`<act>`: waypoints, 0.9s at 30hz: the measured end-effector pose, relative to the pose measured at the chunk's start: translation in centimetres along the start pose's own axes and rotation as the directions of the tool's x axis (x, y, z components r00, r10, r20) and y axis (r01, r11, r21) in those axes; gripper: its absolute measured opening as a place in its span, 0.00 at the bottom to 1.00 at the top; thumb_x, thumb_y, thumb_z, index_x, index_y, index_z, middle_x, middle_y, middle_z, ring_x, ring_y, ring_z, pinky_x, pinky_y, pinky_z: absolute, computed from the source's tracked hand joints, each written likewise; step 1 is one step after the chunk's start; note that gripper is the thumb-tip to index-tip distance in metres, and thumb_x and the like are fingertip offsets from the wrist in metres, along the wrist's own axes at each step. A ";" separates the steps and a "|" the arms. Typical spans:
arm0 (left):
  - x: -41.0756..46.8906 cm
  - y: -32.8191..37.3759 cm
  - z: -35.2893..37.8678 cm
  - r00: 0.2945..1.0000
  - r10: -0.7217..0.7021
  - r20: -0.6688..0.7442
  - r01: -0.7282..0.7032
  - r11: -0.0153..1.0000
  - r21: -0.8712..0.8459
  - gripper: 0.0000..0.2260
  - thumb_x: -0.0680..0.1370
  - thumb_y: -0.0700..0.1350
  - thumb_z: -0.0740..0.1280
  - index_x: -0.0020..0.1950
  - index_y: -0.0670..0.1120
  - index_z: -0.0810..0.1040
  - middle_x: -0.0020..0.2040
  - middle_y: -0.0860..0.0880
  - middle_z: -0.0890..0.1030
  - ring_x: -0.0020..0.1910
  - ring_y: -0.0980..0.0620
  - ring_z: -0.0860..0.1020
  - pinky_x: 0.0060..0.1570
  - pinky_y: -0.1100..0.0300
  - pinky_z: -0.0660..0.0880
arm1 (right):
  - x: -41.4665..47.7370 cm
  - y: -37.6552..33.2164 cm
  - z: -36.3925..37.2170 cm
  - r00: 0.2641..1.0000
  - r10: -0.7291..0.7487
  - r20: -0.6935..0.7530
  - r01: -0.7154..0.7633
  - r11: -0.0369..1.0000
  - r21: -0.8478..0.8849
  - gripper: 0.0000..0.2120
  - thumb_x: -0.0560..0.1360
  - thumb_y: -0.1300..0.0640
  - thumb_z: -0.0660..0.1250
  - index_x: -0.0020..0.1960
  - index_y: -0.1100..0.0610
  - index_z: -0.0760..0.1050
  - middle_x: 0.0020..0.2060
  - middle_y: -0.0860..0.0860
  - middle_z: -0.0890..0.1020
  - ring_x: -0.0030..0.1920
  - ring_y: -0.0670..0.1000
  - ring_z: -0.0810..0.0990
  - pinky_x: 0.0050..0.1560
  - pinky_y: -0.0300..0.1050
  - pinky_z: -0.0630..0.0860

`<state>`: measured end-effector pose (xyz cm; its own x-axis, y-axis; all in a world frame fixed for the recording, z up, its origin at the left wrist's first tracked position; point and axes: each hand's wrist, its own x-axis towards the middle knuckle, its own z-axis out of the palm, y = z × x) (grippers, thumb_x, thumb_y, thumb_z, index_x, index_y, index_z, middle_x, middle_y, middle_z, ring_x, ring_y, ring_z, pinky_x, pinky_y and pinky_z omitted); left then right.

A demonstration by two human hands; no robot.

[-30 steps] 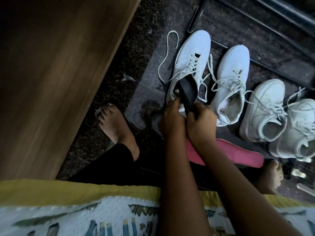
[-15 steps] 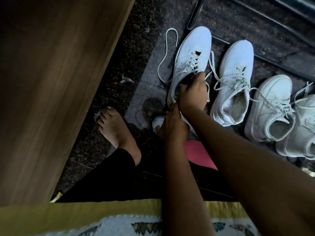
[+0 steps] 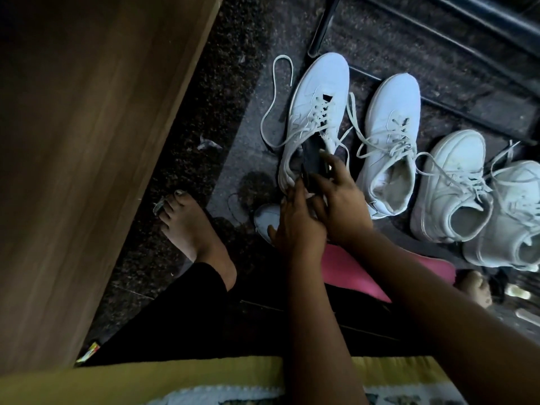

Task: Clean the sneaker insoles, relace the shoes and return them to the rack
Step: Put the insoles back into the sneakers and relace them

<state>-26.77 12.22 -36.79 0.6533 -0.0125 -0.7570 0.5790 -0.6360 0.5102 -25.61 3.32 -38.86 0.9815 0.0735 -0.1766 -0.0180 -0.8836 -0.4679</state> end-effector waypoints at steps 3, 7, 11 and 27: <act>0.2 0.1 -0.4 0.999 -0.035 0.013 0.035 0.999 -0.002 0.26 0.81 0.48 0.55 0.76 0.61 0.49 0.74 0.50 0.66 0.72 0.47 0.64 0.67 0.41 0.61 | 0.0 0.5 -0.3 0.986 -0.136 0.099 0.145 0.985 -0.090 0.20 0.71 0.54 0.58 0.55 0.62 0.79 0.58 0.60 0.79 0.48 0.60 0.82 0.36 0.50 0.81; 0.0 0.2 -0.6 0.997 -0.062 0.034 0.062 0.998 0.000 0.29 0.79 0.45 0.57 0.76 0.62 0.48 0.71 0.47 0.69 0.69 0.44 0.68 0.64 0.39 0.65 | 0.7 0.8 -0.6 0.963 -0.221 0.153 0.249 0.947 -0.201 0.21 0.71 0.53 0.56 0.53 0.61 0.81 0.52 0.57 0.83 0.41 0.56 0.84 0.27 0.41 0.76; 0.0 0.7 -1.1 0.993 -0.076 0.086 0.076 0.997 0.006 0.33 0.77 0.41 0.56 0.75 0.64 0.44 0.70 0.48 0.71 0.67 0.42 0.70 0.63 0.34 0.65 | 2.4 0.5 -0.3 0.967 -0.168 0.189 0.204 0.961 -0.186 0.17 0.73 0.59 0.58 0.56 0.62 0.80 0.58 0.57 0.81 0.45 0.59 0.84 0.30 0.46 0.77; -0.4 0.8 -0.4 0.994 -0.081 0.075 0.084 0.996 -0.030 0.32 0.78 0.40 0.54 0.76 0.62 0.46 0.77 0.54 0.56 0.73 0.47 0.63 0.68 0.37 0.59 | 9.6 -2.0 -1.3 0.827 0.033 0.561 0.152 0.948 -0.280 0.10 0.74 0.59 0.64 0.50 0.63 0.80 0.48 0.61 0.81 0.51 0.62 0.79 0.48 0.50 0.75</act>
<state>-26.41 12.08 -35.91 0.5660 -0.0183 -0.8242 0.6457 -0.6117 0.4571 -15.91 5.23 -38.51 0.7044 0.2914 -0.6472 0.1858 -0.9557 -0.2281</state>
